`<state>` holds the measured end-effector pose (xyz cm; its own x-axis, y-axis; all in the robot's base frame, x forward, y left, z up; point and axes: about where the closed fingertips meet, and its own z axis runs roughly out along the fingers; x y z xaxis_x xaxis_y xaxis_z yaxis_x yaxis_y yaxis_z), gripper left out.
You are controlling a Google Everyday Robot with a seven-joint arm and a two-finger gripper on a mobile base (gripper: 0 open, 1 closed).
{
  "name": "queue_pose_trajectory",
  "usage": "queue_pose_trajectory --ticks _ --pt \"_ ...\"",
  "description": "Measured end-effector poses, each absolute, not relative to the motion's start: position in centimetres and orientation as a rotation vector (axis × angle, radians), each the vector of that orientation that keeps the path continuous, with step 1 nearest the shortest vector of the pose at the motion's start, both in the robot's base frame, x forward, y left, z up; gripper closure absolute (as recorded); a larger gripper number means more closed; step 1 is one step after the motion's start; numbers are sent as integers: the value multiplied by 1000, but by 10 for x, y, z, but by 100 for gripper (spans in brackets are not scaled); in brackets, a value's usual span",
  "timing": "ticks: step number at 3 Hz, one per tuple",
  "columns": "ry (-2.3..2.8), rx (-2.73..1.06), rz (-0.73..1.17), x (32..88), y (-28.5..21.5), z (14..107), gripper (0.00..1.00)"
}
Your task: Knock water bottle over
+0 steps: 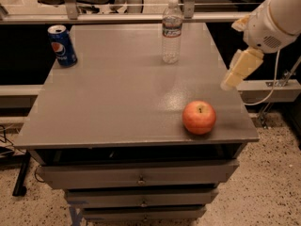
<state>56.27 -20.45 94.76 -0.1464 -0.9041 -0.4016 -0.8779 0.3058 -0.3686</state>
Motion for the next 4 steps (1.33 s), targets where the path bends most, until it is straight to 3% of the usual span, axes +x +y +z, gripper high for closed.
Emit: queue_pose_trajectory --ticks 2,4 --pt "1861 -1398 158 673 -176 931 0" --pt "1689 -1211 523 729 -139 911 0"
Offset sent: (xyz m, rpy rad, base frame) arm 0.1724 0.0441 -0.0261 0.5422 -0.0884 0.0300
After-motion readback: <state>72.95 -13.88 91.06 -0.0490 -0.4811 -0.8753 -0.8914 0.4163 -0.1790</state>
